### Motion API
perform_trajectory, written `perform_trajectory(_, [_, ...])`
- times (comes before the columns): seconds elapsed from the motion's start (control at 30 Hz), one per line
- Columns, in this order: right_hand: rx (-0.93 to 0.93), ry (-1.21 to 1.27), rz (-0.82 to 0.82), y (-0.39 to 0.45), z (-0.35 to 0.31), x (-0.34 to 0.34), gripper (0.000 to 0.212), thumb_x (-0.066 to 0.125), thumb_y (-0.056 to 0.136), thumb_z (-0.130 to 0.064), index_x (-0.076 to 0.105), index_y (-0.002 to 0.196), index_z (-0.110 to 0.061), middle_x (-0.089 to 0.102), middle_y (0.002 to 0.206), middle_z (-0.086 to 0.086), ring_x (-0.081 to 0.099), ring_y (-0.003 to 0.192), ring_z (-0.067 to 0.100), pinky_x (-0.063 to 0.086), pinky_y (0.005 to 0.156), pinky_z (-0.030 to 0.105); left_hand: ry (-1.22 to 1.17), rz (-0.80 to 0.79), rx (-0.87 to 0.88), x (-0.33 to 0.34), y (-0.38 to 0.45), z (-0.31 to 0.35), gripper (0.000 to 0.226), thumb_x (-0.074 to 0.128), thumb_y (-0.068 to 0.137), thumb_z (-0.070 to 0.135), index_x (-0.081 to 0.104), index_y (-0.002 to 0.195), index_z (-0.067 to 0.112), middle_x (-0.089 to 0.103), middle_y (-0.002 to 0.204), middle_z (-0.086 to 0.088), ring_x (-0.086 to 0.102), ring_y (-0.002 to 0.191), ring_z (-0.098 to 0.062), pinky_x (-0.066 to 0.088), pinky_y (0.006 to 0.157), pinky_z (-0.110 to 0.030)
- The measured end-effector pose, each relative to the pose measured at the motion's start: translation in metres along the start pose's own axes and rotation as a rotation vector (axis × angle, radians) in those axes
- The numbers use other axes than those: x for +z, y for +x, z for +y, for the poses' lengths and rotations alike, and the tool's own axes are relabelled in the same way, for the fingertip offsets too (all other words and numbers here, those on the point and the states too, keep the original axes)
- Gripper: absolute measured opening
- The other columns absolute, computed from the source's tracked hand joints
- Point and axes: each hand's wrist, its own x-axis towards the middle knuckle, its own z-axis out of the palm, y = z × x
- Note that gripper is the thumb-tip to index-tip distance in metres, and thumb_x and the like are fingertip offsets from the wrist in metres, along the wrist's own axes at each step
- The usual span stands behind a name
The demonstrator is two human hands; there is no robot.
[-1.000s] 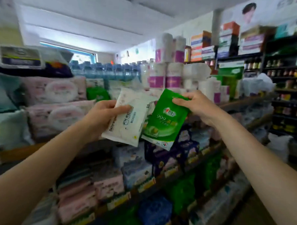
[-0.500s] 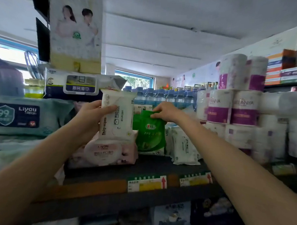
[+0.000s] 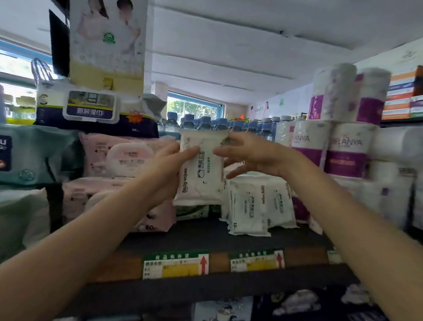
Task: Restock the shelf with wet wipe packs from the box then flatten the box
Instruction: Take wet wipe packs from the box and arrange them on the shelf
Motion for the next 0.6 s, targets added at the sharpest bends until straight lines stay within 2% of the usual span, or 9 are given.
perform_trajectory(0.07, [0.023,-0.125,0.085,-0.017,0.005,-0.015,0.032,0.066,0.081,-0.007,0.053,0.109,-0.018,0.066,0.098,0.001,0.067,0.089,0.020,0.059,0.062,0.026,-0.027,-0.084,-0.025,0.027,0.007,-0.010,0.030,0.051,0.092,0.012,0.050,0.122,0.010,0.066,0.100,-0.008,0.066,0.086,-0.022,0.059,0.065,-0.033])
perform_trajectory(0.1, [0.052,-0.154,0.125,-0.025,0.008,-0.028,0.035,0.067,0.080,-0.002,0.054,0.108,-0.018,0.066,0.099,0.003,0.067,0.089,0.020,0.059,0.062,0.026,0.054,-0.127,-0.029,0.039,0.011,-0.017,0.032,0.051,0.091,0.010,0.049,0.123,0.012,0.064,0.104,-0.008,0.064,0.091,-0.023,0.058,0.071,-0.033])
perform_trajectory(0.17, [0.155,-0.188,0.176,-0.043,0.017,-0.058,0.040,0.067,0.078,0.003,0.055,0.111,-0.016,0.066,0.104,0.007,0.067,0.089,0.020,0.059,0.062,0.027,0.566,-0.223,0.118,0.051,0.019,-0.029,0.035,0.055,0.089,0.011,0.049,0.123,0.017,0.058,0.117,-0.006,0.058,0.105,-0.021,0.051,0.086,-0.032])
perform_trajectory(0.23, [0.302,-0.263,0.249,-0.062,0.029,-0.086,0.045,0.067,0.077,0.005,0.053,0.116,-0.013,0.064,0.110,0.012,0.066,0.087,0.022,0.057,0.056,0.026,1.031,-0.302,0.326,0.056,0.024,-0.039,0.035,0.057,0.088,0.015,0.052,0.122,0.020,0.051,0.130,-0.001,0.050,0.117,-0.017,0.041,0.095,-0.027])
perform_trajectory(0.33, [0.471,-0.453,0.374,-0.075,0.057,-0.099,0.040,0.069,0.076,0.003,0.049,0.106,-0.015,0.060,0.109,0.012,0.064,0.080,0.022,0.056,0.052,0.026,1.216,-0.503,0.329,0.060,0.026,-0.050,0.032,0.054,0.090,0.020,0.057,0.122,0.024,0.041,0.143,0.003,0.035,0.133,-0.015,0.027,0.108,-0.028])
perform_trajectory(0.4, [0.508,-0.365,0.411,-0.072,0.078,-0.092,0.040,0.068,0.077,0.003,0.048,0.108,-0.013,0.059,0.106,0.010,0.063,0.078,0.022,0.058,0.061,0.031,1.428,-0.569,0.317,0.066,0.029,-0.058,0.033,0.052,0.091,0.023,0.055,0.124,0.026,0.035,0.147,0.007,0.025,0.139,-0.015,0.019,0.115,-0.035])
perform_trajectory(0.47, [0.473,-0.226,0.459,-0.068,0.096,-0.081,0.041,0.068,0.077,0.002,0.048,0.111,-0.007,0.060,0.108,0.012,0.064,0.081,0.022,0.058,0.068,0.033,1.594,-0.578,0.334,0.072,0.033,-0.062,0.035,0.051,0.091,0.028,0.053,0.126,0.030,0.032,0.148,0.010,0.021,0.141,-0.015,0.018,0.117,-0.043])
perform_trajectory(0.53, [0.400,-0.358,0.579,-0.062,0.110,-0.071,0.048,0.071,0.076,-0.003,0.047,0.117,-0.007,0.059,0.115,0.011,0.063,0.093,0.025,0.056,0.078,0.035,1.646,-0.573,0.320,0.076,0.035,-0.064,0.036,0.049,0.091,0.031,0.051,0.127,0.032,0.032,0.149,0.011,0.020,0.141,-0.016,0.017,0.116,-0.049])
perform_trajectory(0.6, [0.310,-0.658,0.696,-0.058,0.118,-0.062,0.047,0.068,0.079,-0.007,0.046,0.120,-0.008,0.056,0.120,0.008,0.057,0.106,0.025,0.050,0.090,0.035,1.680,-0.594,0.308,0.078,0.034,-0.062,0.038,0.049,0.091,0.032,0.050,0.128,0.031,0.031,0.149,0.010,0.021,0.141,-0.016,0.016,0.114,-0.051])
